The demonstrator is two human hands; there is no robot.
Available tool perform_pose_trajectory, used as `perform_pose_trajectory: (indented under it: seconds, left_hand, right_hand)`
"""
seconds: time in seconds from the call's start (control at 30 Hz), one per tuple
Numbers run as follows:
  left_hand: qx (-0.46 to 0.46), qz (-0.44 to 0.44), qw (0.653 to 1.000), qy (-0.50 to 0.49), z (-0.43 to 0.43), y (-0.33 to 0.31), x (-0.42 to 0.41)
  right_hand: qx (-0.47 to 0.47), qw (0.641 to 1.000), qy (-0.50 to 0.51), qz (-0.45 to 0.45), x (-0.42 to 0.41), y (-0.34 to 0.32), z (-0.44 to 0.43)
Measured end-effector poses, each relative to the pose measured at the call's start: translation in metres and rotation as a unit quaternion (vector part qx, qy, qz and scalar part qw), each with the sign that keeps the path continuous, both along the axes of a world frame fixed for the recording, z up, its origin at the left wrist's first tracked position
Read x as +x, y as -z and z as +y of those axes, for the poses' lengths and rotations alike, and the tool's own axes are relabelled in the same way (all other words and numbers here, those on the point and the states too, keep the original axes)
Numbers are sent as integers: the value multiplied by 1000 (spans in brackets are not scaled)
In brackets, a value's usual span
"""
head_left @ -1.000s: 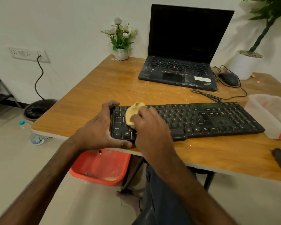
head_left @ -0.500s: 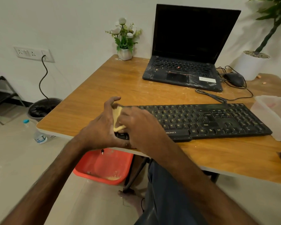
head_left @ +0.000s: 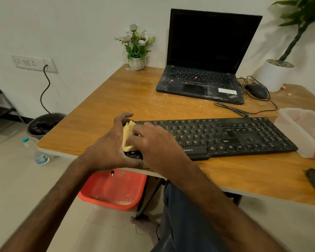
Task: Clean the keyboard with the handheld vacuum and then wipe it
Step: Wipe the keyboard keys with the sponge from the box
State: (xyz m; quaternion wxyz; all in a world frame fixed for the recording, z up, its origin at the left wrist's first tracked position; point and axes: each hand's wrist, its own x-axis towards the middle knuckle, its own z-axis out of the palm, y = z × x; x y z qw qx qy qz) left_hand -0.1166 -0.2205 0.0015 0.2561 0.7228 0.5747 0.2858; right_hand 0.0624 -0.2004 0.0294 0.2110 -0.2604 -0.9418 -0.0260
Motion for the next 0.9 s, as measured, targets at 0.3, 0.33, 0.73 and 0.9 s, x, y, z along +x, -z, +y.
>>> perform_pose_trajectory:
  seconds: [0.3,0.33,0.73,0.9]
  left_hand:
    - [3,8,1000,-8,-1,1,-2]
    - [3,8,1000,-7,0,1,-1]
    - [-8,19,1000,-9,-2,-3,4]
    - [-6,17,1000,-13,-1,-1,3]
  right_hand:
    - [-39,976,213,-13,58,-20,37]
    - [-41,967,252,-10,75,-20,42]
    - [-102,972,209,37,-8,-11,18]
    - [-70,953,295,-4,43,-19,41]
